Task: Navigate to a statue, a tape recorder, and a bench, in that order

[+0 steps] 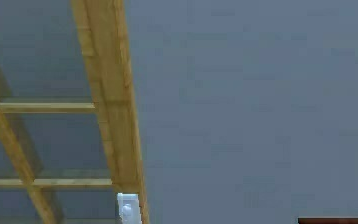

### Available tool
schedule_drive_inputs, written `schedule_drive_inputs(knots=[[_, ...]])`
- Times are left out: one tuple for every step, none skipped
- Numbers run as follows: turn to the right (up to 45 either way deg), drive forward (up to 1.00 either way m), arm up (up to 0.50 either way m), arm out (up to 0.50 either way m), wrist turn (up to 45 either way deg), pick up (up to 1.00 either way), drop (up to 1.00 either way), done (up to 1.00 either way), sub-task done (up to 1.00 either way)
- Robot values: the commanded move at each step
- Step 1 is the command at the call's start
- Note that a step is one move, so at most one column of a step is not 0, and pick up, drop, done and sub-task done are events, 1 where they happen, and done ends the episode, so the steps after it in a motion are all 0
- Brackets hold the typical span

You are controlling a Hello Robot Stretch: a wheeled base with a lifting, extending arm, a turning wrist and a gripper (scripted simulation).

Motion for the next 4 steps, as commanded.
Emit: schedule_drive_inputs(knots=[[45.0, 0.0, 0.0, 0.0, 0.0, 0.0, 0.0, 0.0, 0.0], [45.0, 0.0, 0.0, 0.0, 0.0, 0.0, 0.0, 0.0, 0.0], [45.0, 0.0, 0.0, 0.0, 0.0, 0.0, 0.0, 0.0, 0.0], [0.0, 0.4, 0.0, 0.0, 0.0, 0.0, 0.0, 0.0, 0.0]])
